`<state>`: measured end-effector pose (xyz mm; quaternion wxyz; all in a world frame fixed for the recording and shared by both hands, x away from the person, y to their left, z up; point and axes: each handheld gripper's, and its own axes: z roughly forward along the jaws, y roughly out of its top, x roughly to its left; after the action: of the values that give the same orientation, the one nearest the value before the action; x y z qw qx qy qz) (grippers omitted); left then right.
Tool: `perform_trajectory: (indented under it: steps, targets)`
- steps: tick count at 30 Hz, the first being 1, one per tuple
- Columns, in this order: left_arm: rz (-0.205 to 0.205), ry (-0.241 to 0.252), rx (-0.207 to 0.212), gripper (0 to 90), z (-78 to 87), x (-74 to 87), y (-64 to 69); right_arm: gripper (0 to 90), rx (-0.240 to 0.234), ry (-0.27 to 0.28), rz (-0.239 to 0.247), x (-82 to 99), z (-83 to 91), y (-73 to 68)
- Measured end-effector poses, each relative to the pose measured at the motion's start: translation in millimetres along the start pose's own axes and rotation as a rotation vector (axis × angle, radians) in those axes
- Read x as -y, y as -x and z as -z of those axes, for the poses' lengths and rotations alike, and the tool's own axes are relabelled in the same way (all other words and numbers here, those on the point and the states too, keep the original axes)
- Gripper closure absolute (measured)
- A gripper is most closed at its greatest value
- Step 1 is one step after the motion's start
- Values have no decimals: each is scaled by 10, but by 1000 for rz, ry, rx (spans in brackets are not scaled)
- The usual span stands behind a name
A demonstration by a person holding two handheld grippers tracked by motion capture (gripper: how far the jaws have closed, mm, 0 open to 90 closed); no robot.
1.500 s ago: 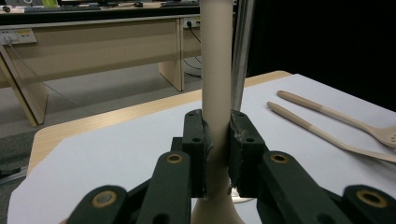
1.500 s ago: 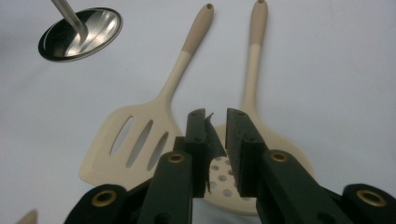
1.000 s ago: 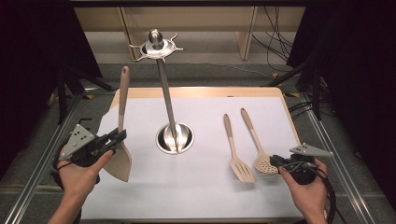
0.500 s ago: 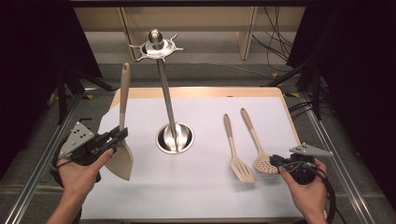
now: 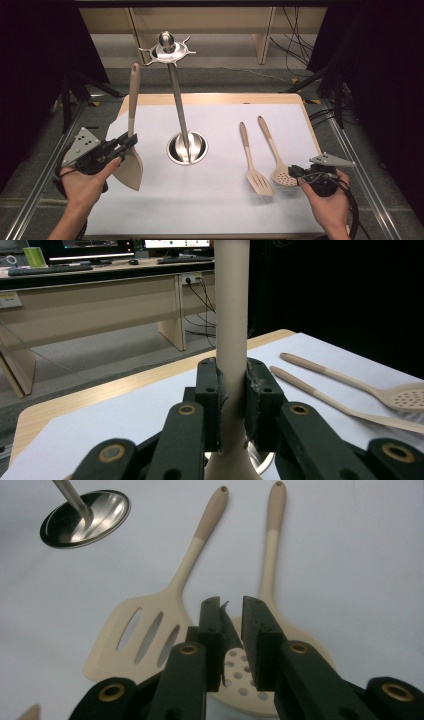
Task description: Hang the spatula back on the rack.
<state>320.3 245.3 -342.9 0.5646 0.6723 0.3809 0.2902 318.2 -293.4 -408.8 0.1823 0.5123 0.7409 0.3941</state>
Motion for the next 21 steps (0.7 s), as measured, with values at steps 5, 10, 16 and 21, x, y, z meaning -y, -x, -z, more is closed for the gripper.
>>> perform_trajectory:
  steps: [5,10,16,21]
  targets:
    - [-10,12,10,780,0,-57,21,798,4,2,7,0,2,1]
    - [-12,7,15,780,-26,-66,23,798,20,-13,-28,-5,12,-41]
    - [-16,0,24,780,-53,-69,28,798,11,-3,-33,-1,1,-35]
    - [-34,-17,20,780,-79,-72,4,798,16,-1,-13,-3,7,-21]
